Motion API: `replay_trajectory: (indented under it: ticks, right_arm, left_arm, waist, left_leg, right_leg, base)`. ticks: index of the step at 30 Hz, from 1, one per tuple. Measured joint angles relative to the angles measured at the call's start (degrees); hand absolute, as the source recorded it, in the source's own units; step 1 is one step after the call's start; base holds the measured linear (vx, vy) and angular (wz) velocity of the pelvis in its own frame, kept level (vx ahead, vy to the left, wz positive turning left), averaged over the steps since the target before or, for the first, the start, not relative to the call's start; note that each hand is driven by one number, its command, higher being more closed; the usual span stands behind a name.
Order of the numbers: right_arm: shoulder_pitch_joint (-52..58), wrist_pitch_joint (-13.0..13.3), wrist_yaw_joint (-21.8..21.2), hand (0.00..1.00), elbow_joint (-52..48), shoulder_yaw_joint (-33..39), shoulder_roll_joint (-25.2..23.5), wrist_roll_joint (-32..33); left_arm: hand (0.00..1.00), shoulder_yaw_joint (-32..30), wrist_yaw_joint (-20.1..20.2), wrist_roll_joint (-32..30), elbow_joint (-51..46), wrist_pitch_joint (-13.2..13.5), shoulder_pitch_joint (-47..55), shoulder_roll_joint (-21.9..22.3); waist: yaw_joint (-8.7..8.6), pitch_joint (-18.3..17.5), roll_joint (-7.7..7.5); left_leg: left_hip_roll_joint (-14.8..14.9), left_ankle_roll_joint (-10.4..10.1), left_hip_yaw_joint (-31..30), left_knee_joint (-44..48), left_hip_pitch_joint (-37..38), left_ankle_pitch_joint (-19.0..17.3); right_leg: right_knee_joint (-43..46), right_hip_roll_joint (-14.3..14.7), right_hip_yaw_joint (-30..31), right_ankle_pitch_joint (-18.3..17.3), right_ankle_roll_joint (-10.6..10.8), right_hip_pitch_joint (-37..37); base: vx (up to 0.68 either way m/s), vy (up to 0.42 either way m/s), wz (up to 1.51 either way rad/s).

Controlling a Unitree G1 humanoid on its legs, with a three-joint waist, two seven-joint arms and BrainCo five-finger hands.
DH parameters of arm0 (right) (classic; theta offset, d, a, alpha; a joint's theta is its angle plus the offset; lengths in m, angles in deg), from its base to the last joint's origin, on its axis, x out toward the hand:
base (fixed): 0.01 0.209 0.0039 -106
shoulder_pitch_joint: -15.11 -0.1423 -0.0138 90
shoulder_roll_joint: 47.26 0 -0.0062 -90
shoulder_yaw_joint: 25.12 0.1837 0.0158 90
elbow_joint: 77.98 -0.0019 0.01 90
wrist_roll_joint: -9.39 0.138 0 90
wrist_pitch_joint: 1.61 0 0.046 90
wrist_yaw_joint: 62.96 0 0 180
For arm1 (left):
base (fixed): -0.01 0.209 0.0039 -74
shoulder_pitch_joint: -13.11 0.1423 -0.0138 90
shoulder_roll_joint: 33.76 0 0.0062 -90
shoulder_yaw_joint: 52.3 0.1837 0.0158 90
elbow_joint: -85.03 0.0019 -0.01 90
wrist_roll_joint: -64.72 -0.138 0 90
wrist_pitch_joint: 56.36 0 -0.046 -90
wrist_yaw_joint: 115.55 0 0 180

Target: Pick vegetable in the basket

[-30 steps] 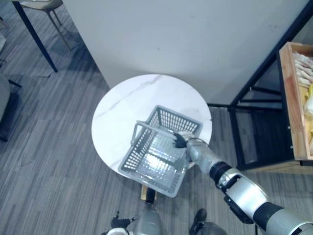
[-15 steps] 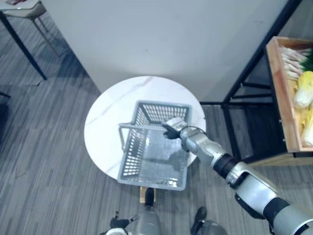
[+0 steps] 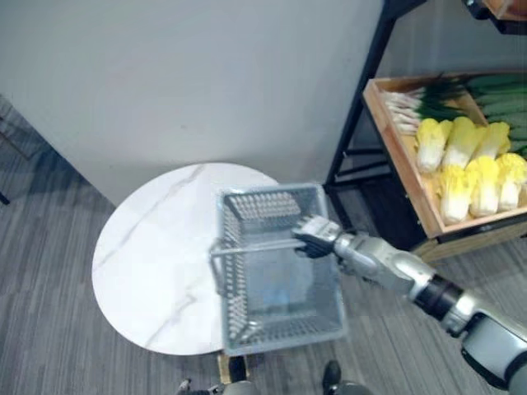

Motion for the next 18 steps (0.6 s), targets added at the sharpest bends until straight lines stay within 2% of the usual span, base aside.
replay_trajectory:
  ticks: [2, 3, 7, 9, 12, 14, 16, 18]
  right_arm:
    - [5.06, 0.16, -0.05, 1.00, 0.01, 0.85, 4.40, 0.01]
    - [8.02, 0.20, -0.12, 1.00, 0.02, 1.20, 6.95, 0.00]
    - [19.68, 0.79, -0.33, 1.00, 0.06, 8.06, 11.86, -0.28]
    - [23.69, 0.78, 0.07, 1.00, 1.27, 13.29, 12.28, -1.02]
    - [28.73, 0.92, 1.83, 1.00, 3.59, 19.60, 12.11, -1.57]
    - [34.68, 0.99, 4.10, 1.00, 4.62, 26.04, 11.43, -3.70]
    - [39.99, 0.88, 6.29, 1.00, 4.94, 33.23, 10.74, -5.97]
    - [42.47, 0.28, 8.04, 1.00, 5.15, 36.91, 9.77, -7.06]
  left_arm:
    - [0.00, 1.10, 0.31, -0.01, 0.60, 0.02, 0.18, -0.04]
    - [0.00, 1.29, 0.36, -0.02, 0.91, 0.02, 0.25, -0.02]
    - [0.00, 3.28, 0.82, -1.36, 1.03, 0.06, 0.83, -0.04]
    - [0.00, 3.96, 1.48, -1.93, 1.07, 0.07, 1.27, 0.07]
    - [0.00, 5.54, 1.95, -2.20, 1.49, 0.31, 2.10, 0.17]
    - [0.00, 5.91, 2.14, -2.20, 1.46, 0.56, 2.55, 0.18]
    - [0.00, 6.22, 2.20, -2.26, 1.47, 0.54, 2.60, 0.12]
    - [0.00, 7.17, 2.15, -2.28, 1.45, 0.57, 2.41, -0.20]
  waist:
    - [-0.23, -0.62, 0.34]
    - [-0.96, -0.85, 0.76]
    - [-1.55, -1.76, 2.33]
    - [-1.75, -2.49, 3.59]
    - [-3.07, -3.20, 4.90]
    - [-3.24, -3.10, 4.41]
    - [-4.67, -2.91, 4.14]
    - [-5.31, -2.85, 3.78]
  left_leg:
    - [-0.24, 0.13, 0.01, -0.01, 0.01, -0.09]
    - [-0.30, 0.30, -0.03, -0.01, 0.00, -0.24]
    - [-0.35, 0.39, 0.00, -0.02, 0.23, -0.50]
    - [-0.25, 0.48, -0.15, -0.02, 0.60, -0.92]
    - [-0.27, 0.58, -1.41, -0.01, 1.67, -2.28]
    - [-0.68, 0.74, -1.61, 0.00, 2.65, -2.73]
    - [-2.01, 1.31, -1.54, 0.00, 2.39, -2.75]
    - [-3.23, 1.85, -0.33, 0.00, 1.52, -3.02]
  right_leg:
    - [-0.73, -0.08, -0.01, 0.37, 0.19, 0.29]
    - [-0.87, -0.13, -0.08, 0.42, 0.20, 0.37]
    - [-1.28, -0.07, 0.15, 0.55, 0.41, 0.51]
    - [-1.88, 0.18, 0.69, 1.20, 0.29, 0.56]
    - [-1.85, 0.21, 0.37, 1.24, 0.37, 1.80]
    - [-1.74, -0.27, 0.14, 1.10, 0.54, 2.56]
    - [-1.13, -1.59, 0.35, 1.06, 1.08, 1.97]
    - [-0.51, -2.63, 2.26, 1.65, 2.05, -0.28]
  base:
    - [0.00, 0.000, 0.00]
    - [0.00, 0.000, 0.00]
    - [0.00, 0.007, -0.06]
    - [-0.01, 0.001, -0.17]
    - [-0.01, 0.017, 0.04]
    - [-0.02, 0.043, 0.09]
    - [-0.05, 0.076, 0.04]
    - [-0.05, 0.104, -0.26]
